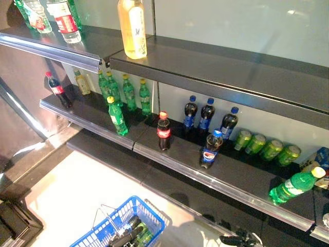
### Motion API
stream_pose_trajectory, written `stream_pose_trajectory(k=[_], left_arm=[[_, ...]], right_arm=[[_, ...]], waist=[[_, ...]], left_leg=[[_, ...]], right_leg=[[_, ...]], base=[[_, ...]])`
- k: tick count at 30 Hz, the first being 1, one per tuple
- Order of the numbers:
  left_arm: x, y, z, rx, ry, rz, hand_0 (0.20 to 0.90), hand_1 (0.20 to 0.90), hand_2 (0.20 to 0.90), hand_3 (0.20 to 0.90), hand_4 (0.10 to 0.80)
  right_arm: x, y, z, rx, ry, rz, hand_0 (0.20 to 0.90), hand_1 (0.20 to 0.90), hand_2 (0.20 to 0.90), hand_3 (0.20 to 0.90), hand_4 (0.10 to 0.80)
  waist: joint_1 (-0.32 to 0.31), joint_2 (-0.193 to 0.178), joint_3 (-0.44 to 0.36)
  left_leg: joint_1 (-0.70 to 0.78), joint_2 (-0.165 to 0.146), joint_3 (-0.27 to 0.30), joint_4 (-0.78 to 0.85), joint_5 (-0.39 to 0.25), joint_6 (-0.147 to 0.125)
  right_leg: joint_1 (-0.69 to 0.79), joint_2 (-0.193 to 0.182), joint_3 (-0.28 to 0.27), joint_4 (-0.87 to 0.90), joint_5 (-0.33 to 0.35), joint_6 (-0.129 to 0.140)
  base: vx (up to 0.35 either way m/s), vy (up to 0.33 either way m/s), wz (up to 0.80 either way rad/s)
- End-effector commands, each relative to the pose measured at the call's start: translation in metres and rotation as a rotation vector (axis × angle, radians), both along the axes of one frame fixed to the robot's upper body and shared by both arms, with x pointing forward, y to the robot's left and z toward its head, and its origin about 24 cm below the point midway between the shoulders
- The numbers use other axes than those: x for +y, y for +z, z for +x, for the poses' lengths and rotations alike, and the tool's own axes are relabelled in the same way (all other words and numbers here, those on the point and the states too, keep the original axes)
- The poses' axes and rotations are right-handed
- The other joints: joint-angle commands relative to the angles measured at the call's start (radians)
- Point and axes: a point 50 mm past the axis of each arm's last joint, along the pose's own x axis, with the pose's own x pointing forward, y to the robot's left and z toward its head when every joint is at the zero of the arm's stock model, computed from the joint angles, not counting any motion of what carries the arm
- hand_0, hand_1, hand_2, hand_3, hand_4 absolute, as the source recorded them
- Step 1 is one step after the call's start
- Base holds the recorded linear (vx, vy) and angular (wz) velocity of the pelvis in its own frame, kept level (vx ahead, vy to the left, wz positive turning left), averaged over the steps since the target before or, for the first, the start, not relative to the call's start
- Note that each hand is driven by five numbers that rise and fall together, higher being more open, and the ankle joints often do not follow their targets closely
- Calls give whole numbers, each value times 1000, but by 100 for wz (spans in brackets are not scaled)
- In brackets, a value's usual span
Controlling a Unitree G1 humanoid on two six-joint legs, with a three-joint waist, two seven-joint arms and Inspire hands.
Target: Pick up the drink and place into the basket.
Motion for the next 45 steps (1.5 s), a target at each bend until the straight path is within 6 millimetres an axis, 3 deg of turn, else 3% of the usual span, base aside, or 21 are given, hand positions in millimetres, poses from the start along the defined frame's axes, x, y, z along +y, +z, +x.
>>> stream_pose_trajectory(k=[1,5,7,9,11,13,23,32,33,37,42,45], left_arm=[[-7,20,59,-322,-92,-113,300,300,300,200,100],[-1,24,68,-336,-97,-91,300,300,300,200,100],[3,27,74,-352,-82,-71,300,300,300,200,100],[10,31,82,-376,-37,-42,300,300,300,200,100],[10,30,83,-382,60,-74,300,300,300,200,100],[10,32,85,-394,129,-136,300,300,300,200,100],[-3,26,73,-361,72,-207,300,300,300,200,100],[0,24,62,-361,31,-179,300,300,300,200,100],[-2,26,69,-381,20,-179,300,300,300,200,100],[-18,45,122,-533,-9,-197,300,300,300,200,100],[-24,59,147,-627,-13,-201,300,300,300,200,100],[-23,69,159,-682,-7,-213,300,300,300,200,100]], right_arm=[[-20,11,20,-64,-47,-65,900,900,900,900,800],[-20,10,16,-69,-47,-57,900,900,900,900,800],[-19,10,15,-71,-44,-45,900,900,900,900,800],[-16,9,18,-68,-37,-17,900,900,900,900,800],[-11,7,18,-48,-22,-9,900,900,900,900,800],[-8,5,17,-45,-34,12,900,900,900,900,800],[-9,3,4,-36,-78,30,900,900,900,900,800],[-12,2,-11,14,-35,17,900,900,900,900,800],[-14,3,-7,2,-29,10,900,900,900,900,800],[-17,15,42,-114,-22,-13,900,900,900,900,800],[-16,27,72,-228,-9,-19,900,900,900,900,800],[-19,36,88,-317,-25,-17,900,900,900,900,800]], waist=[[10,18,28],[-15,-8,57],[-6,-14,63],[11,-7,55],[19,-13,39],[14,-13,30],[-2,-1,6],[-8,10,18],[-6,14,30],[2,28,132],[8,28,222],[12,22,280]], left_leg=[[8,-39,21,38,-41,43],[13,-57,42,20,-53,50],[2,-56,66,17,-55,52],[-36,-45,101,22,-44,71],[-52,-45,115,19,-37,66],[-49,-37,119,15,-39,59],[-11,3,135,4,-27,33],[-15,22,131,4,-19,10],[-34,26,129,4,-11,6],[-172,36,109,4,36,-3],[-260,37,90,15,67,0],[-379,46,41,142,68,-6]], right_leg=[[-4,-44,5,149,-36,28],[-106,-93,48,157,84,83],[-129,-116,29,167,120,96],[-121,-113,11,208,86,84],[-118,-125,-16,163,116,81],[-110,-111,-5,137,97,78],[-38,-66,-24,100,-1,56],[-21,-58,-49,73,-1,50],[-42,-58,-50,76,2,49],[-185,-56,-46,79,39,44],[-285,-51,-35,129,36,38],[-396,-54,-16,275,-4,23]], base=[[29,139,-7],[-94,43,-25],[-234,-118,-51],[-343,-183,-71],[-152,-121,-65],[-52,-93,-46],[13,-43,-8],[92,-1,5],[-194,41,0],[-323,8,4],[-181,-14,5],[-161,-47,-2]])
